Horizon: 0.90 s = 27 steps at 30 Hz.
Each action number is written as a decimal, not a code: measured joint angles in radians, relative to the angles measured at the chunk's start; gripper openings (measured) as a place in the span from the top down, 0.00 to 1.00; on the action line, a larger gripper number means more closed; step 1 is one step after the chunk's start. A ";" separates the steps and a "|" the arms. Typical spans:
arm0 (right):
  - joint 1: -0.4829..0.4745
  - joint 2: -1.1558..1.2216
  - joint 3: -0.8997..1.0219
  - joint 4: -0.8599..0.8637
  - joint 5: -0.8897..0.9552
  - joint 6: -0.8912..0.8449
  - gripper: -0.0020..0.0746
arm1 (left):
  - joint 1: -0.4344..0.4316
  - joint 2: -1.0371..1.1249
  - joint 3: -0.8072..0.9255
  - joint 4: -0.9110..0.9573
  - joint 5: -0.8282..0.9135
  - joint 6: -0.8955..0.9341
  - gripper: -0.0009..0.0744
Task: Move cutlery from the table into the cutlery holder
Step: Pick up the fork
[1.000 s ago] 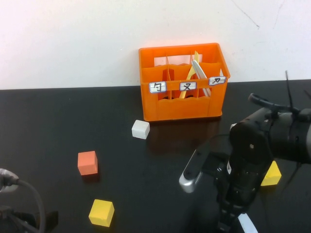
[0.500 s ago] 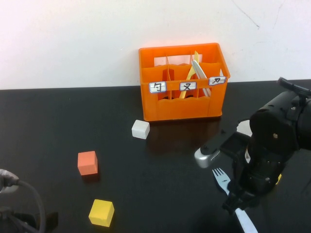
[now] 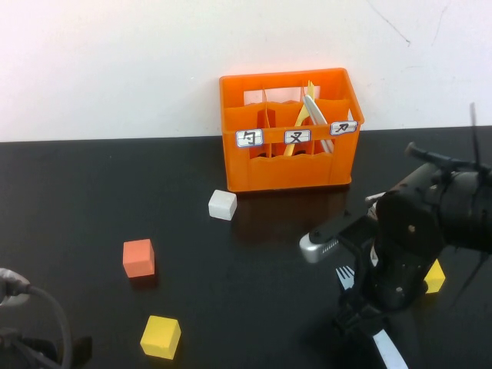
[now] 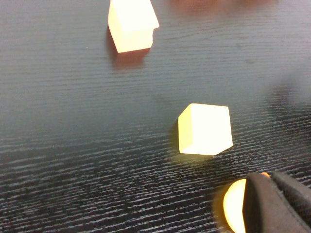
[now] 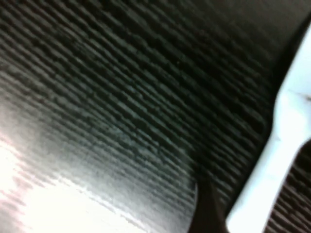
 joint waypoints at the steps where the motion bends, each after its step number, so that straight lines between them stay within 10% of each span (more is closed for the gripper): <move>1: 0.000 0.012 0.000 0.000 -0.002 0.002 0.40 | 0.000 0.000 0.000 0.000 0.002 0.000 0.99; 11: 0.000 0.039 0.000 0.015 -0.006 -0.006 0.51 | 0.000 0.000 0.000 0.000 0.002 0.000 0.99; 19: 0.000 0.039 -0.002 0.035 -0.006 -0.101 0.80 | 0.000 0.000 0.000 0.000 0.002 0.000 0.99; 27: 0.000 0.039 -0.002 0.040 -0.007 -0.118 0.80 | 0.000 0.000 0.000 0.000 0.002 0.000 0.99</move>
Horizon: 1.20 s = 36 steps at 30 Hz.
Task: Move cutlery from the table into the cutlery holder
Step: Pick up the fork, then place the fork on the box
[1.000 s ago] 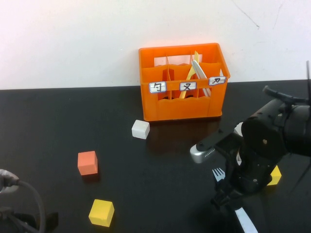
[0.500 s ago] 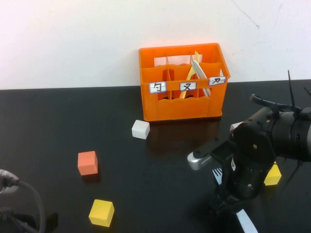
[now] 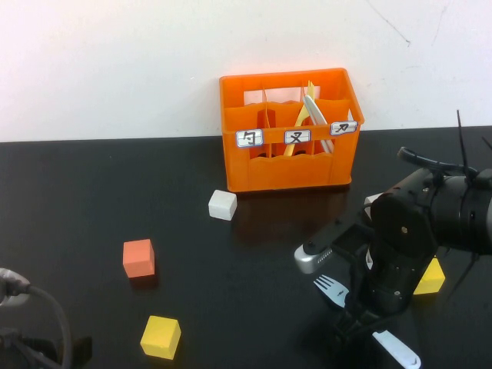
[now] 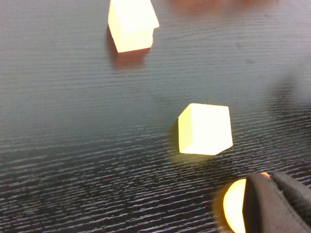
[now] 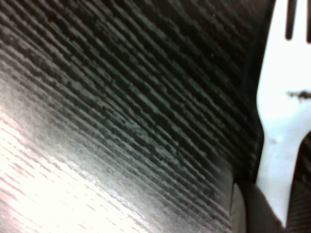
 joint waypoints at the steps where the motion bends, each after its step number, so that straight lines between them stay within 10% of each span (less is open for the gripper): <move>1: 0.000 0.000 0.000 0.000 -0.002 -0.002 0.80 | 0.000 0.000 0.000 0.000 0.000 0.000 0.99; 25: 0.000 -0.222 -0.007 0.159 -0.532 -0.195 0.80 | 0.000 0.000 0.000 0.000 -0.023 0.000 0.99; 36: 0.000 -0.049 -0.304 0.172 -0.655 -0.261 0.80 | 0.000 0.000 0.000 0.000 -0.023 0.000 0.99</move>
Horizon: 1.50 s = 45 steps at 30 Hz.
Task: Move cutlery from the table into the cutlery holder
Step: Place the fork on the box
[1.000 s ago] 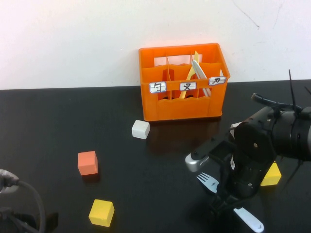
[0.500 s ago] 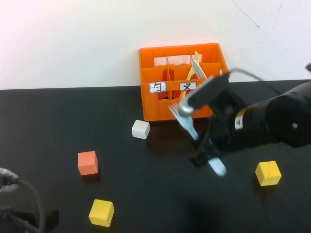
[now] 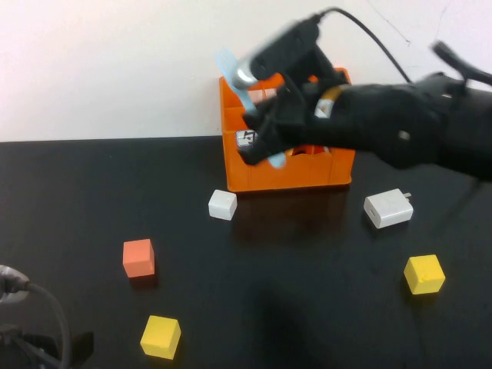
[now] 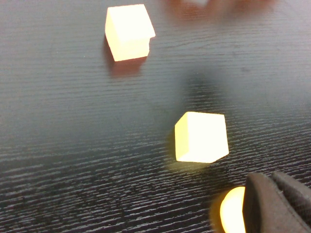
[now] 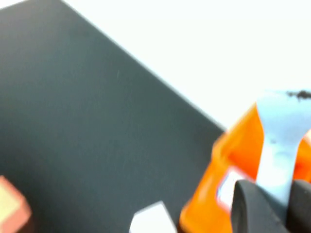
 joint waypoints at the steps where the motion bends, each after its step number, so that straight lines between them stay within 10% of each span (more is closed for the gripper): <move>1: 0.000 0.025 -0.029 0.000 -0.013 -0.002 0.80 | 0.000 0.000 0.000 0.000 0.000 0.000 0.99; 39: -0.048 0.295 -0.251 0.110 -0.316 0.005 0.80 | 0.000 0.000 0.000 0.008 0.018 0.004 0.99; 45: -0.048 0.323 -0.251 0.110 -0.318 0.026 0.61 | 0.000 0.000 0.000 0.009 0.019 0.004 0.99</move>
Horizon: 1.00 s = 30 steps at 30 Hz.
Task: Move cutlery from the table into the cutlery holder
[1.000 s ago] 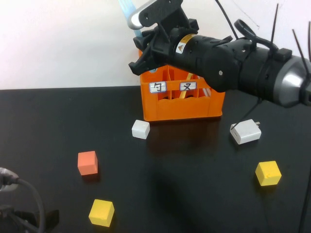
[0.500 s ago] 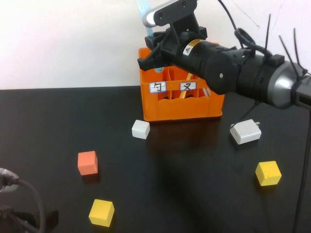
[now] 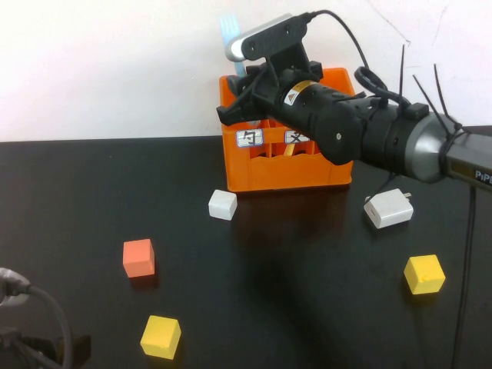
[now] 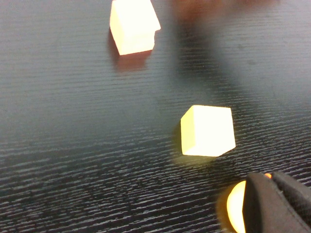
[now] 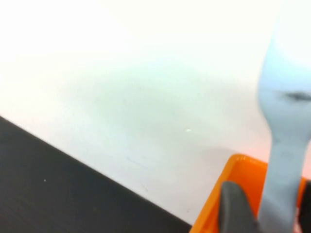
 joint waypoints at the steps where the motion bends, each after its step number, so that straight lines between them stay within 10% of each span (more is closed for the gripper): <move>1: 0.000 0.001 0.000 0.003 0.000 0.002 0.56 | 0.000 0.000 0.000 0.002 0.000 0.000 0.99; 10: 0.000 -0.011 0.000 0.003 0.080 0.017 0.46 | 0.000 0.000 0.000 0.009 0.000 0.000 0.99; 19: 0.006 -0.155 0.000 -0.083 0.288 0.004 0.93 | 0.000 -0.006 0.000 0.021 -0.020 0.000 0.99; 30: 0.010 -0.355 0.060 -0.140 0.489 -0.084 0.98 | 0.000 -0.218 0.063 0.083 -0.082 -0.002 0.99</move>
